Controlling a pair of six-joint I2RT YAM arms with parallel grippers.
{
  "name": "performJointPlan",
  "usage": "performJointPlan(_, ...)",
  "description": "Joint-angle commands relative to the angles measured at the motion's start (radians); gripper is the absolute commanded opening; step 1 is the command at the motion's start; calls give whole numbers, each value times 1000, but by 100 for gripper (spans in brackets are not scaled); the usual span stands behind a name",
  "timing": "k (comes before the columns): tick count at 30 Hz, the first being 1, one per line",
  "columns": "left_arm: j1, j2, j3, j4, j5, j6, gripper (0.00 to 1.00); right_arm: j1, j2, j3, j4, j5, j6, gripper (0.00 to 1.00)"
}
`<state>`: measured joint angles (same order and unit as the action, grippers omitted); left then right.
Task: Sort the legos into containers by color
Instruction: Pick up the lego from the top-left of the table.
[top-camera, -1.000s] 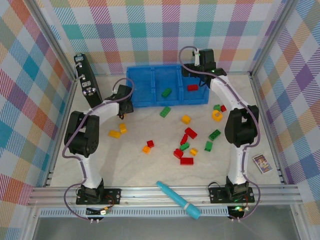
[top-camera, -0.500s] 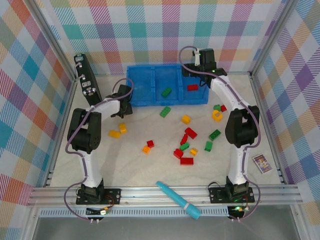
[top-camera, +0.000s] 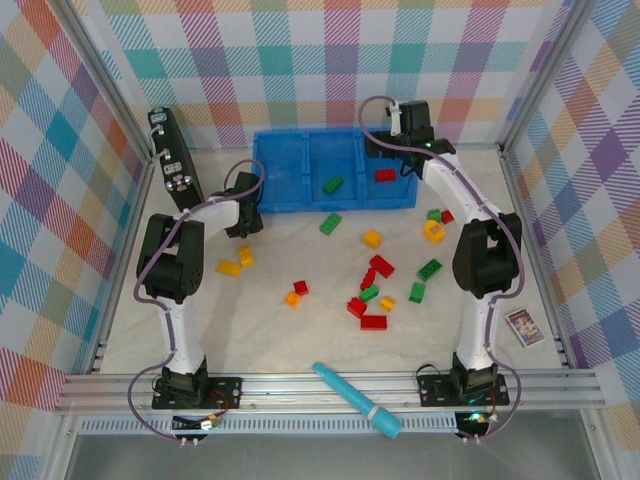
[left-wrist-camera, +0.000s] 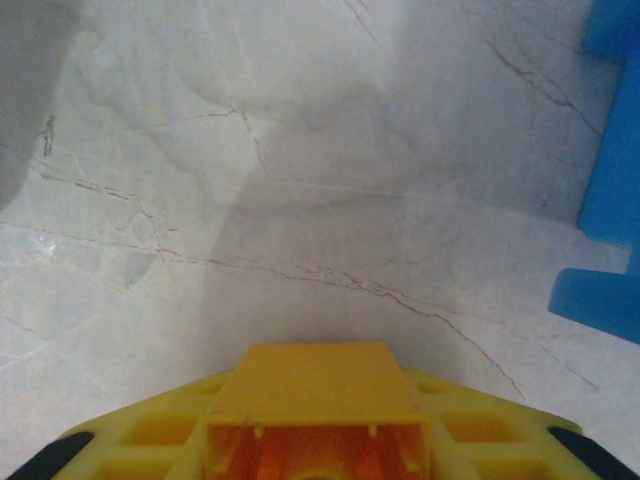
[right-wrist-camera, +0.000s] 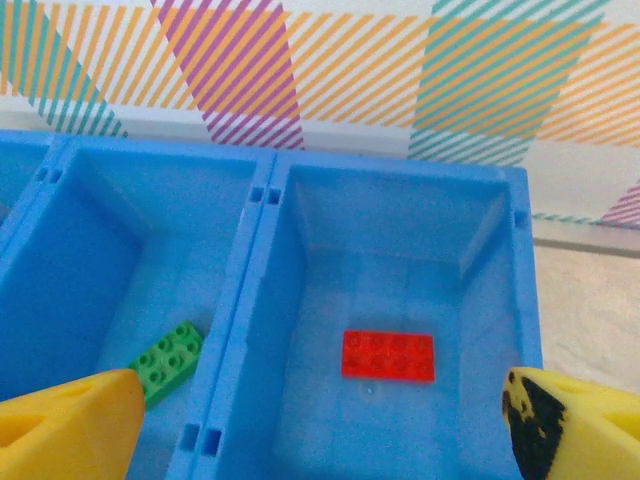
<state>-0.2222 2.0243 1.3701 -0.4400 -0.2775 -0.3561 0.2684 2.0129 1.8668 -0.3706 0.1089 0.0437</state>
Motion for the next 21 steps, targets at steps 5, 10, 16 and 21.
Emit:
performJointPlan(5,14,-82,-70,28,20,12,27,-23,-246,-196,-39,67,49,93)
performJointPlan(10,14,-173,-101,7,8,71,22,-74,-418,-432,-101,75,140,95)
performJointPlan(16,6,-333,-127,0,88,85,21,-213,-539,-625,-187,-60,289,96)
performJointPlan(21,-19,-377,-36,-9,176,82,20,-271,-578,-694,-214,-105,305,96)
